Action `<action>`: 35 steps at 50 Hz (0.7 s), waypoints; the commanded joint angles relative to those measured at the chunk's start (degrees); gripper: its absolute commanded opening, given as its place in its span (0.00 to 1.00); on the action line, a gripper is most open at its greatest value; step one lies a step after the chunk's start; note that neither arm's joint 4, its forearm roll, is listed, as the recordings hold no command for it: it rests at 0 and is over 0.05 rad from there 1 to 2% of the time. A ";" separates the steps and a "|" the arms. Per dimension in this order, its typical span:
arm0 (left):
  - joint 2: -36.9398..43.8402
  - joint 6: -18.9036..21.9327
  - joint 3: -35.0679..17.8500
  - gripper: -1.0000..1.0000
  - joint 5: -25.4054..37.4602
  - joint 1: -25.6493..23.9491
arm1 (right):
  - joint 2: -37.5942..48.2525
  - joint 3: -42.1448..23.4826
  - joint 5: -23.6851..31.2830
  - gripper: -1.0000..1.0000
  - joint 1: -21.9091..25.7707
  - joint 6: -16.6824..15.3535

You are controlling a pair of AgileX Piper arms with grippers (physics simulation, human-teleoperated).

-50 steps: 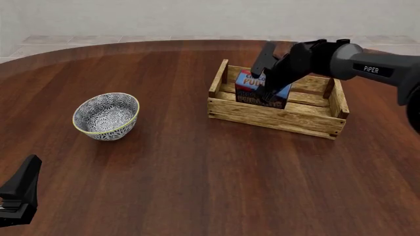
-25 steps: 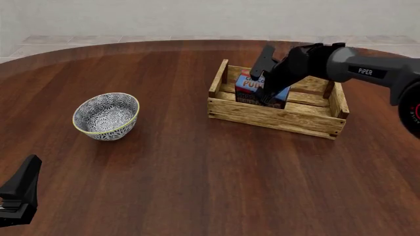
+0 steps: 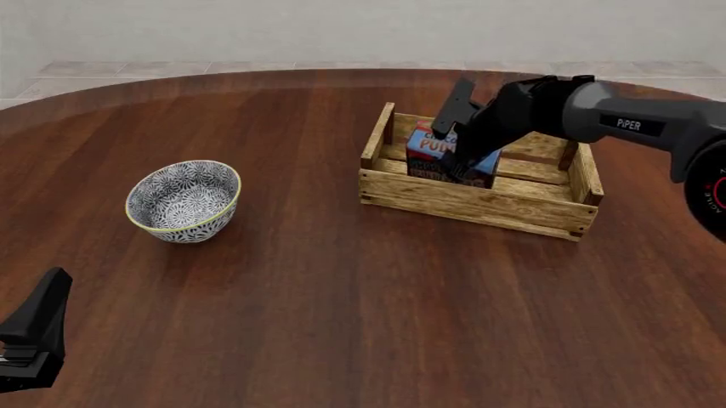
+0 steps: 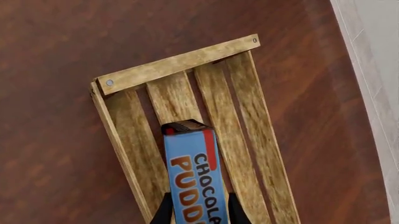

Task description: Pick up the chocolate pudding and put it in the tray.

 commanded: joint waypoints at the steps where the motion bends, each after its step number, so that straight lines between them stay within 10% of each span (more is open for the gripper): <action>1: 0.00 -0.01 0.00 1.00 0.00 0.00 | 1.05 -0.50 -0.37 0.00 -0.50 1.83; 11: 0.01 0.01 0.00 1.00 0.00 -0.01 | 1.09 -1.69 0.33 0.00 -0.56 2.92; 12: -0.01 -0.01 0.00 1.00 0.00 0.00 | 1.25 -1.77 0.12 1.00 -0.85 2.50; 35: 0.00 0.00 0.00 1.00 0.00 0.00 | -0.01 -3.19 1.36 1.00 -0.73 3.62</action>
